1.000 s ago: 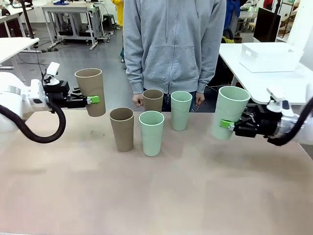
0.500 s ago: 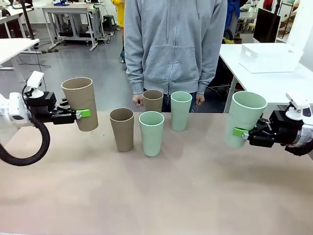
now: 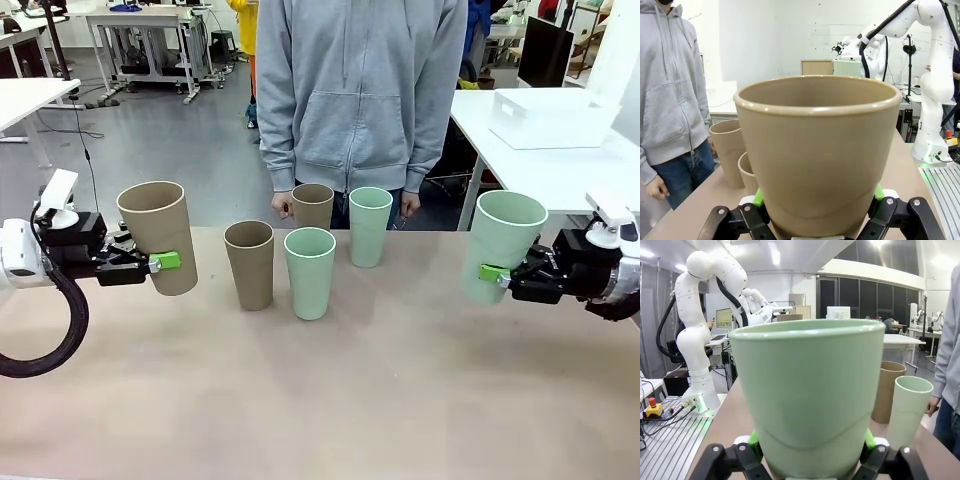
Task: Stack the cups and store them in the basket.
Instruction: Pick up two Reusable plastic cups , one in each hand, then place the stack of Reusable plastic cups into the Pantry Basket.
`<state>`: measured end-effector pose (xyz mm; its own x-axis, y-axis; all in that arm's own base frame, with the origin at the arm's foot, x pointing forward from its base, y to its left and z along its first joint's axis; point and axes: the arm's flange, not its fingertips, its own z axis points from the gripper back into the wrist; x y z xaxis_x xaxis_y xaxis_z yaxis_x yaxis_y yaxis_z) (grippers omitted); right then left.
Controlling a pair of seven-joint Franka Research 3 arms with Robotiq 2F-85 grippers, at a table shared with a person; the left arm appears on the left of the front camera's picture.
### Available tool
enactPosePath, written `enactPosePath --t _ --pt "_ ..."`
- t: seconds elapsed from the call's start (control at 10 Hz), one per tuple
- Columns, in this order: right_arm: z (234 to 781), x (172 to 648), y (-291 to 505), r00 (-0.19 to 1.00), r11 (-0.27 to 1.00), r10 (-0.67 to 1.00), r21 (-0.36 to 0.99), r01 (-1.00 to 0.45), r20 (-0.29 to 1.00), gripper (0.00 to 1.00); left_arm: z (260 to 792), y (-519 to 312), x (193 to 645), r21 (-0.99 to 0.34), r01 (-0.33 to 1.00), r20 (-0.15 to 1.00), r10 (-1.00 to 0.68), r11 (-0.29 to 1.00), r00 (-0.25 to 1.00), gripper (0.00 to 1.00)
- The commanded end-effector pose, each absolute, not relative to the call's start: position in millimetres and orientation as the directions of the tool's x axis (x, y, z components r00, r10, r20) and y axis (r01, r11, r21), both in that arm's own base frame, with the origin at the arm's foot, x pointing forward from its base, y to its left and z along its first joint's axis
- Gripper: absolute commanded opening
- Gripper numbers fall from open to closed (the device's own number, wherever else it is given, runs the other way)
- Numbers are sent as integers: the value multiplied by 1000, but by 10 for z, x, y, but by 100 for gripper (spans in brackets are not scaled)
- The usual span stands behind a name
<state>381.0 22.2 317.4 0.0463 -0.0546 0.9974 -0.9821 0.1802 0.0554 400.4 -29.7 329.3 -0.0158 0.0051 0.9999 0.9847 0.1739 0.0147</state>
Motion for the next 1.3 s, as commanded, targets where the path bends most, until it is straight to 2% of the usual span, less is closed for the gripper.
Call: enactPosePath --t 0.0,0.3,0.4,0.5,1.2 --pt "3164 3478 333 20 193 -34 27 -981 999 84 3329 -343 3949 41 979 999 20 197 -46 84" --pt "3180 3412 390 13 183 -35 19 -983 999 84 3246 -391 3961 13 983 1000 15 185 -16 84" --pt "3154 3811 240 50 178 -49 58 -982 998 84 3236 -410 3970 3 978 1000 19 210 -7 84" --pt "3154 3811 240 50 178 -49 58 -982 998 84 3264 -330 3988 11 985 1000 2 172 -12 84" --pt "3154 3811 240 50 178 -49 58 -982 998 84 3264 -330 3988 11 985 1000 2 172 -12 84"
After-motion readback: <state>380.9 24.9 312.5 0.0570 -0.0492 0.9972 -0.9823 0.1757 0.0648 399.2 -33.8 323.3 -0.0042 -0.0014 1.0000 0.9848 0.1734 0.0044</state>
